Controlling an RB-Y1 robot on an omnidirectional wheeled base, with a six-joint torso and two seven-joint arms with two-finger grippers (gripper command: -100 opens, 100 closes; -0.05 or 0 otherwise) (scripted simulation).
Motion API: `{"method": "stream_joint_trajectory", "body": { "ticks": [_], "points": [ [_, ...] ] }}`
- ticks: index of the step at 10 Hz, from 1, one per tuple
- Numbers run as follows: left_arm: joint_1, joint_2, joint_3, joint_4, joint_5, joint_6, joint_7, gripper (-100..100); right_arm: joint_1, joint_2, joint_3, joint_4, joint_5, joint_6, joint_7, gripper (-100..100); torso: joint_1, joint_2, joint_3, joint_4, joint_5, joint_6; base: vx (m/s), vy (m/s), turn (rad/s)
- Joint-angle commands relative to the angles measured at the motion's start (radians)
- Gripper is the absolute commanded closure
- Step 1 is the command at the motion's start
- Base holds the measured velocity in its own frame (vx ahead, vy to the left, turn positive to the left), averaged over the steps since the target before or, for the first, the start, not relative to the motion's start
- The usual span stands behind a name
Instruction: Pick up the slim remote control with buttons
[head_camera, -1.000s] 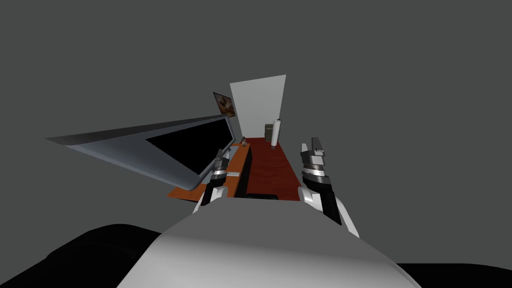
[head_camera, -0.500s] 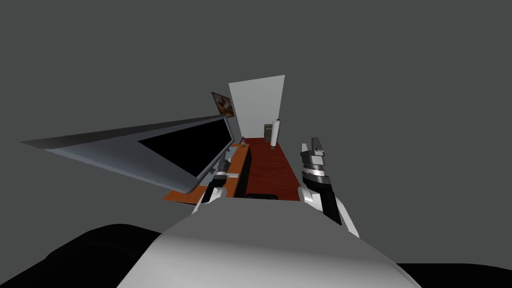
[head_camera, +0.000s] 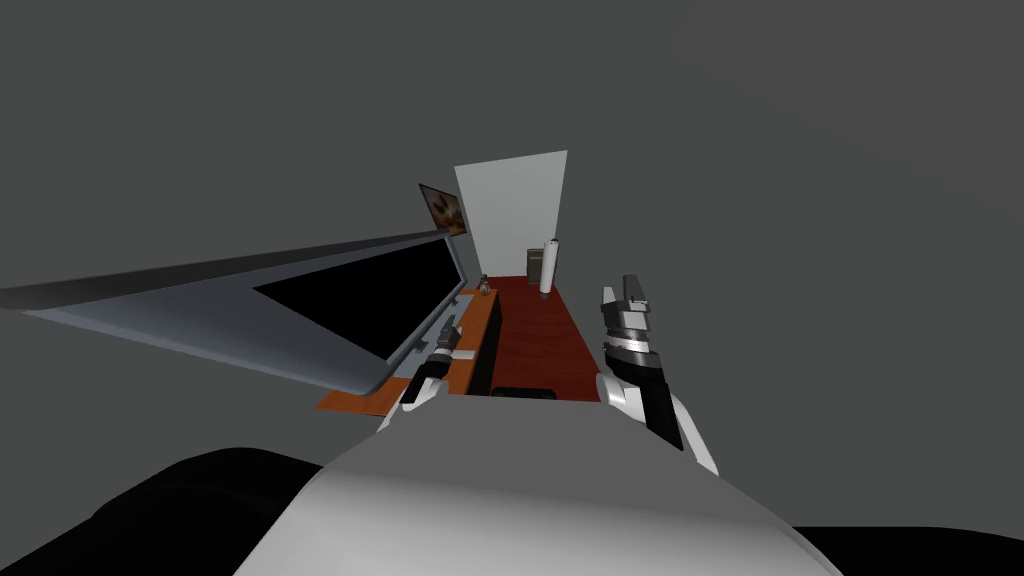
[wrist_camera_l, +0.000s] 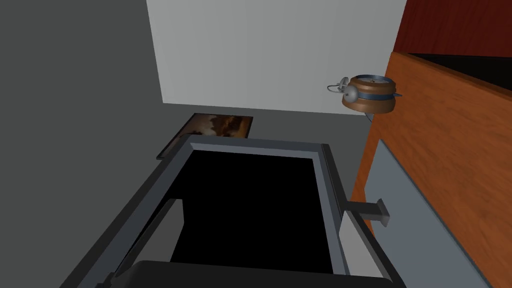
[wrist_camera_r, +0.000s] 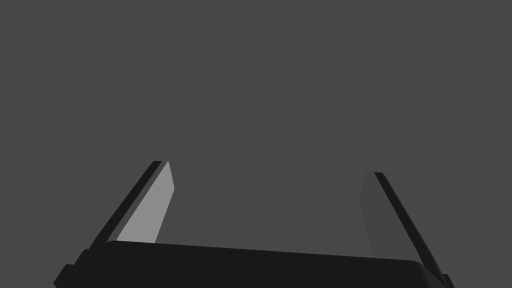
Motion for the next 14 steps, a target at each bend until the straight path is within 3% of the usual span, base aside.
{"method": "stream_joint_trajectory", "body": {
  "ticks": [1,2,4,5,14],
  "points": [
    [0.010,0.020,0.001,0.025,0.027,0.050,-0.013,-100,0.000,0.000,0.000,0.000,0.000,0.000,0.000,0,0.000,0.000,0.000,0.000,0.000,0.000,0.047,-0.007,-0.030],
    [0.010,0.020,0.001,0.025,0.027,0.063,-0.013,-100,0.000,0.000,0.000,0.000,0.000,0.000,0.000,0,0.000,0.000,0.000,0.000,0.000,0.000,0.042,-0.009,-0.017],
    [0.015,0.062,0.006,0.088,0.078,0.136,-0.030,-100,0.000,0.000,0.000,0.000,0.000,0.000,0.000,0,0.000,-0.001,-0.001,0.000,0.000,0.000,0.084,-0.017,-0.052],
    [0.015,0.062,0.006,0.088,0.078,0.157,-0.030,-100,0.000,0.000,0.000,0.000,0.000,0.000,0.000,0,0.000,-0.003,-0.002,-0.001,0.000,0.000,0.079,-0.008,-0.013],
    [0.024,0.164,0.012,0.248,0.210,0.381,-0.079,-100,0.000,0.000,0.000,0.000,0.000,0.000,0.000,0,0.000,-0.002,-0.001,0.000,0.000,0.000,0.077,-0.008,-0.033]
  ]
}}
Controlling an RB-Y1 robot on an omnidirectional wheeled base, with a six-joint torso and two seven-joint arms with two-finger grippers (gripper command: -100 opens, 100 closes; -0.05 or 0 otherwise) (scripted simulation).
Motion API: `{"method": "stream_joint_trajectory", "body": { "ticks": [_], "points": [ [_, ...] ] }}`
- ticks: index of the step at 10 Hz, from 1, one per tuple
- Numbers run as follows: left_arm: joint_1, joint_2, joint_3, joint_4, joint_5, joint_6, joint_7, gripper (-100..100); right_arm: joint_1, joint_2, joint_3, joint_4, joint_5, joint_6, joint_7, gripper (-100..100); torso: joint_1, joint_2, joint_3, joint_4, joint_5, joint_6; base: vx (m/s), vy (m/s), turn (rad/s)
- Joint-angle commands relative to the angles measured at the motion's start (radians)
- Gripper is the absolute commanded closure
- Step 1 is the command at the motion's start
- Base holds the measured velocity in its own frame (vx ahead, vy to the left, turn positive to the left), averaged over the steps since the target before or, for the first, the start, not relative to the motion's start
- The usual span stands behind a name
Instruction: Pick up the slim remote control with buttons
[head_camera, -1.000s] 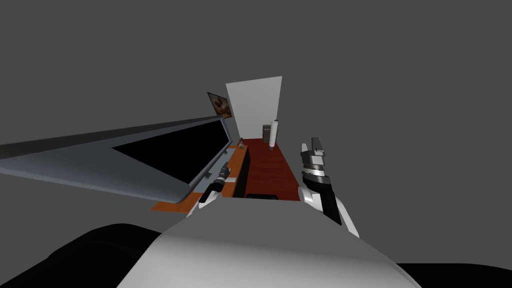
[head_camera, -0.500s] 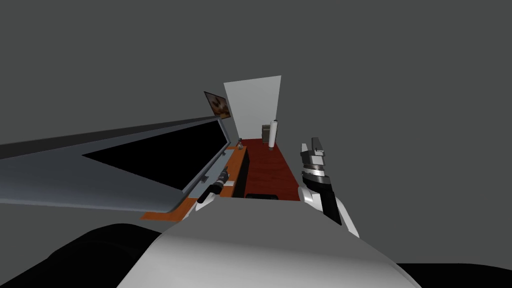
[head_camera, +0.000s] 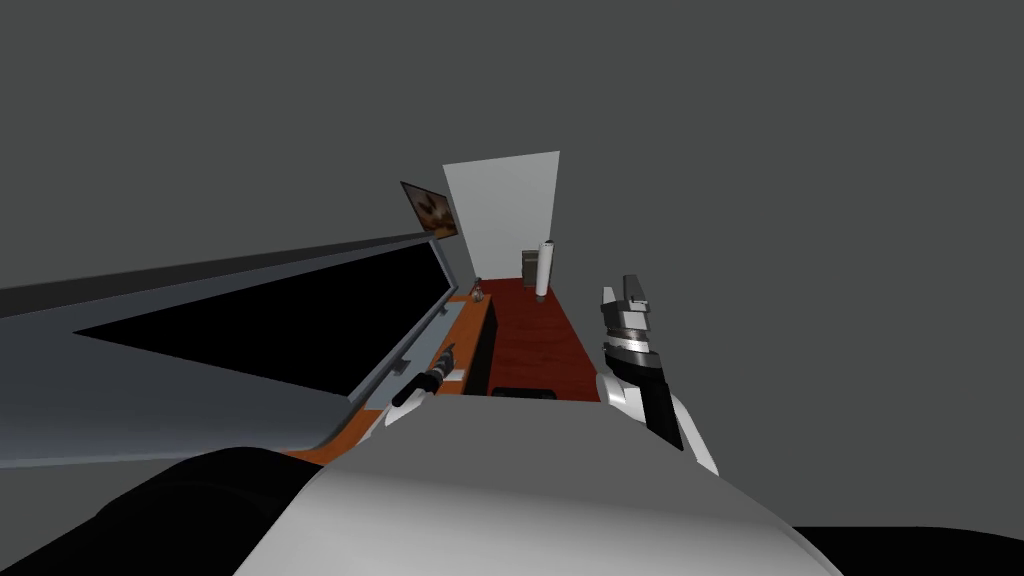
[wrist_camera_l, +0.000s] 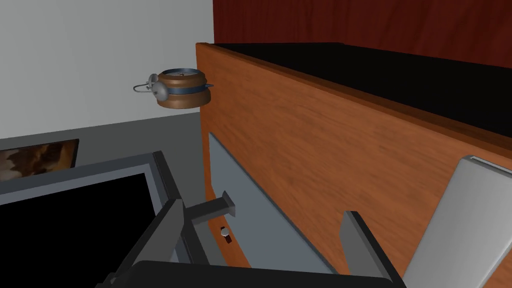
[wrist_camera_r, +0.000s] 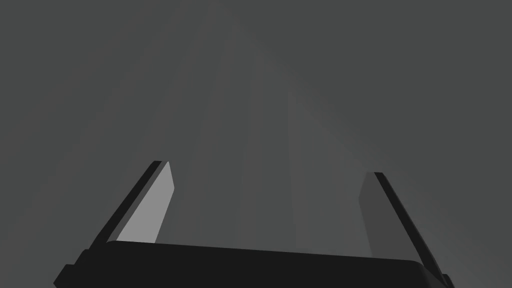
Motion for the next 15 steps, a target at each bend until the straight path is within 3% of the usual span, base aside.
{"method": "stream_joint_trajectory", "body": {
  "ticks": [1,6,11,15],
  "points": [
    [0.003,0.002,0.003,0.007,0.008,0.048,-0.007,-100,0.000,0.000,0.000,0.000,0.000,0.000,0.000,0,0.000,0.000,0.000,0.000,0.000,0.000,0.076,-0.014,-0.016],
    [0.011,0.059,0.001,0.101,0.081,0.181,-0.038,-100,0.000,0.000,0.000,0.000,0.000,0.000,0.000,0,0.001,0.001,0.000,0.000,0.000,0.000,0.080,-0.001,-0.029],
    [0.018,0.094,-0.003,0.158,0.126,0.277,-0.058,-100,0.000,0.000,0.000,0.000,0.000,0.000,0.000,0,0.001,0.001,0.000,0.000,0.000,0.000,0.068,-0.002,-0.017],
    [0.029,0.139,-0.012,0.234,0.184,0.393,-0.085,-100,0.000,0.000,0.000,0.000,0.000,0.000,0.000,0,0.001,0.001,0.000,0.000,0.000,0.000,0.080,0.003,-0.022]
  ]
}}
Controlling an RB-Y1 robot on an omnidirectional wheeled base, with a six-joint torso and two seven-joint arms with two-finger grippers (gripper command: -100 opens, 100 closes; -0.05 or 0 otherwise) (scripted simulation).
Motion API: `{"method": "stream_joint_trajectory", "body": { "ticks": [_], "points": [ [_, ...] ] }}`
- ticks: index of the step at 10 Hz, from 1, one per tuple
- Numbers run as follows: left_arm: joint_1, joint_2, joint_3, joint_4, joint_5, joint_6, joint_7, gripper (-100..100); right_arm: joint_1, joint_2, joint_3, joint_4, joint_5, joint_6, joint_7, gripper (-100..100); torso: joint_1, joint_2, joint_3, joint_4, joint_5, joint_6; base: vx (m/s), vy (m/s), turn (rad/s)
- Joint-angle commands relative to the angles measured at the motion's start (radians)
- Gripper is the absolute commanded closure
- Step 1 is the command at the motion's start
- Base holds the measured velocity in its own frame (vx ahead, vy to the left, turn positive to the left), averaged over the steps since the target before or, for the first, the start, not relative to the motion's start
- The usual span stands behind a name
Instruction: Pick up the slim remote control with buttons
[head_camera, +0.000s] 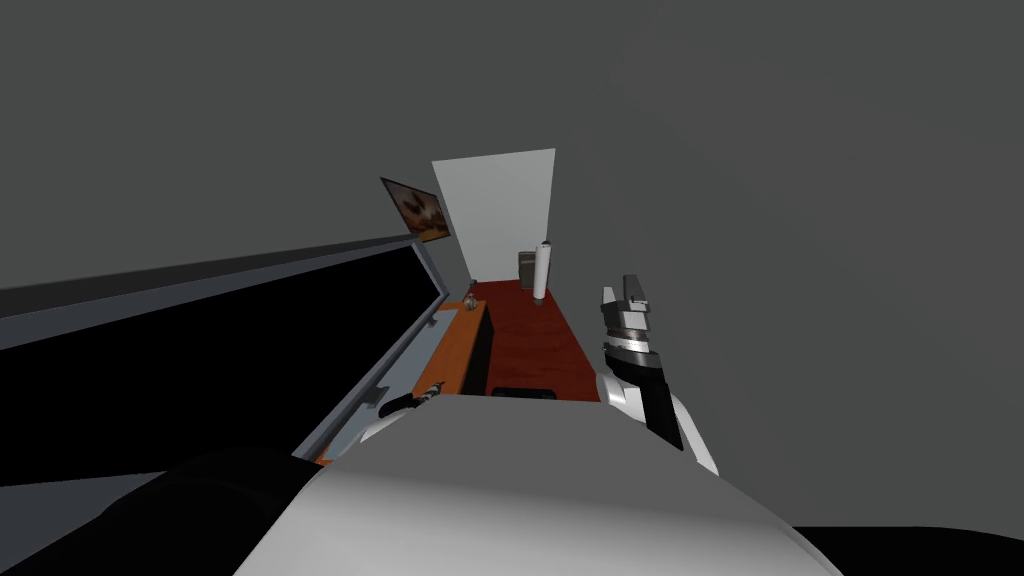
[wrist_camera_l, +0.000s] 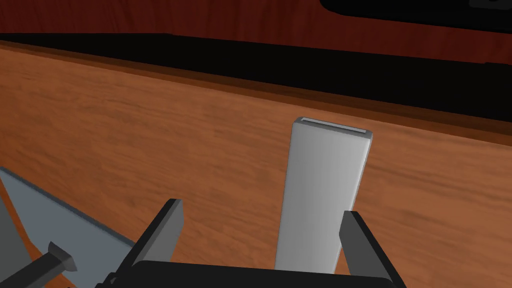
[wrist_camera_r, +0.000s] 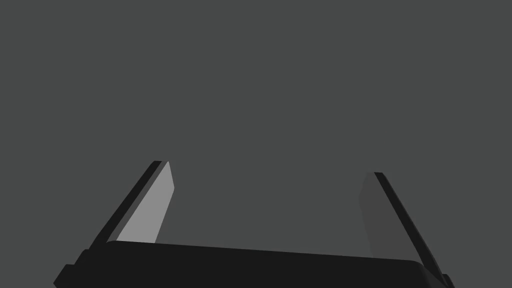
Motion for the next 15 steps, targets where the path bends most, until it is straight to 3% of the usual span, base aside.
{"method": "stream_joint_trajectory", "body": {
  "ticks": [1,9,11,12,13,15],
  "points": [
    [-0.004,0.027,-0.007,0.048,0.037,0.050,-0.018,-100,0.000,0.000,0.000,0.000,0.000,0.000,0.000,0,0.000,0.000,0.000,0.000,0.000,0.000,0.097,0.008,-0.032],
    [0.008,0.082,-0.047,0.168,0.112,0.219,-0.068,-100,0.000,0.000,0.000,0.000,0.000,0.000,0.000,0,0.001,-0.001,-0.001,0.000,0.000,0.000,0.091,0.028,-0.020],
    [0.009,0.082,-0.047,0.166,0.110,0.222,-0.064,-100,0.000,0.000,0.000,0.000,0.000,0.000,0.000,0,0.003,-0.002,-0.001,0.000,0.001,0.000,0.074,0.045,-0.009],
    [0.008,0.082,-0.048,0.170,0.112,0.223,-0.067,0,0.000,0.000,0.000,0.000,0.000,0.000,0.000,0,0.001,0.001,0.001,0.000,0.000,0.000,0.009,0.005,-0.001],
    [-0.011,0.055,-0.058,0.205,0.091,0.201,-0.066,-100,0.000,0.000,0.000,0.000,0.000,0.000,0.000,0,0.000,0.004,0.002,0.001,0.000,0.000,-0.001,0.028,-0.040],
    [-0.029,0.027,-0.068,0.240,0.070,0.180,-0.064,-100,0.000,0.000,0.000,0.000,0.000,0.000,0.000,0,0.002,0.006,0.003,0.001,0.001,0.000,-0.015,0.050,-0.036]
  ]
}}
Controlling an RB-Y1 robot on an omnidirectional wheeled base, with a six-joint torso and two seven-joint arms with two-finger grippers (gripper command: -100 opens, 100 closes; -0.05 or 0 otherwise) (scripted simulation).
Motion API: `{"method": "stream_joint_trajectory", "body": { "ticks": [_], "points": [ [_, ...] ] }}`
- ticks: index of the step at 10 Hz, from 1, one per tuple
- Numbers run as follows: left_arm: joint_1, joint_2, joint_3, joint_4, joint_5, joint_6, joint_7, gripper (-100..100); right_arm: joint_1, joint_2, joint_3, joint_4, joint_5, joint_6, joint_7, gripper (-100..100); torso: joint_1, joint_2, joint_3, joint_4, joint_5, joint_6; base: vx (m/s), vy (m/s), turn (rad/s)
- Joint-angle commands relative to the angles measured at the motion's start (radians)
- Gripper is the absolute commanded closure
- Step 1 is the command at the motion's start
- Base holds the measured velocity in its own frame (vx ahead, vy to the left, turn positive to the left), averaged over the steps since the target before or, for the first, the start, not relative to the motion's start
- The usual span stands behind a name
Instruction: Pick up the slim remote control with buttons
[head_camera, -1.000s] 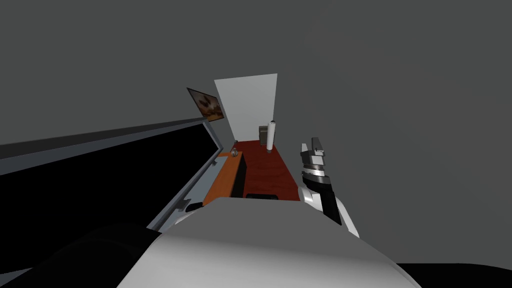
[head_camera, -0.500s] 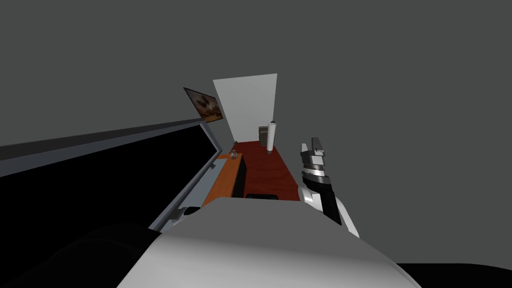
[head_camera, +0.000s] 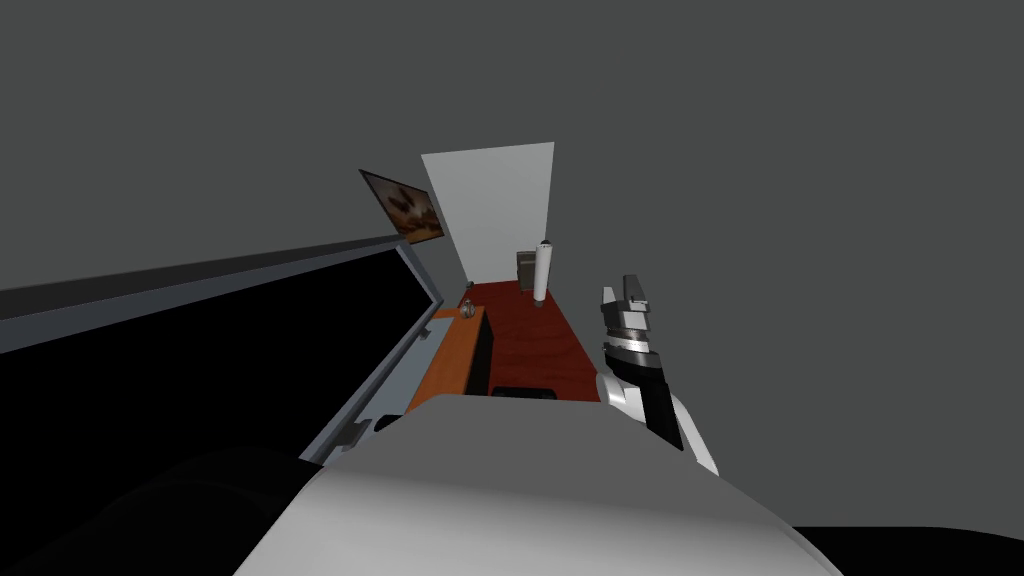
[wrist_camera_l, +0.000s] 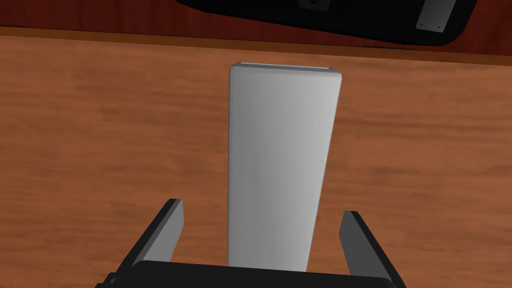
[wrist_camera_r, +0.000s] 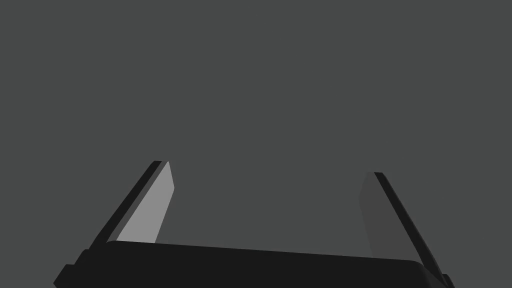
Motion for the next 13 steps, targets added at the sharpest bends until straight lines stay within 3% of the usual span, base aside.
{"method": "stream_joint_trajectory", "body": {
  "ticks": [1,2,3,7,8,9,11,12,13],
  "points": [
    [-0.018,-0.024,-0.009,0.035,-0.017,-0.021,0.000,-100,0.000,0.000,0.000,0.000,0.000,0.000,0.000,0,0.000,0.000,0.000,0.000,0.000,0.000,-0.017,0.044,-0.027],
    [-0.006,-0.015,-0.005,0.010,-0.015,-0.009,0.005,-100,0.000,0.000,0.000,0.000,0.000,0.000,0.000,0,0.000,0.000,0.000,0.000,0.000,0.000,0.000,0.000,0.000],
    [-0.007,-0.016,-0.006,0.011,-0.017,-0.011,0.007,100,0.000,0.000,0.000,0.000,0.000,0.000,0.000,0,-0.002,-0.001,0.000,0.000,-0.001,0.000,0.000,0.000,0.000],
    [-0.006,-0.016,-0.006,0.012,-0.017,-0.010,0.007,100,0.000,0.000,0.000,0.000,0.000,0.000,0.000,0,-0.003,-0.001,0.000,0.000,-0.001,0.000,0.000,0.000,0.000],
    [-0.006,-0.016,-0.006,0.012,-0.017,-0.010,0.007,0,0.000,0.000,0.000,0.000,0.000,0.000,0.000,0,-0.003,-0.001,0.000,0.000,-0.001,0.000,0.000,0.000,0.000],
    [0.009,0.017,0.006,-0.019,0.014,0.012,-0.002,100,0.000,0.000,0.000,0.000,0.000,0.000,0.000,0,-0.003,-0.001,-0.001,0.000,-0.001,0.000,0.008,-0.032,0.041],
    [0.027,0.045,0.016,-0.054,0.035,0.033,-0.004,100,0.000,0.000,0.000,0.000,0.000,0.000,0.000,0,-0.006,-0.002,-0.001,0.000,-0.002,0.000,0.017,-0.054,0.047],
    [0.023,0.035,0.013,-0.037,0.031,0.020,-0.008,100,0.000,0.000,0.000,0.000,0.000,0.000,0.000,0,-0.007,-0.002,-0.001,0.000,-0.002,0.000,0.005,-0.021,0.008],
    [0.024,0.037,0.013,-0.040,0.032,0.022,-0.008,0,0.000,0.000,0.000,0.000,0.000,0.000,0.000,0,-0.005,-0.002,-0.001,0.000,-0.001,0.000,0.000,0.000,0.000]
  ]
}}
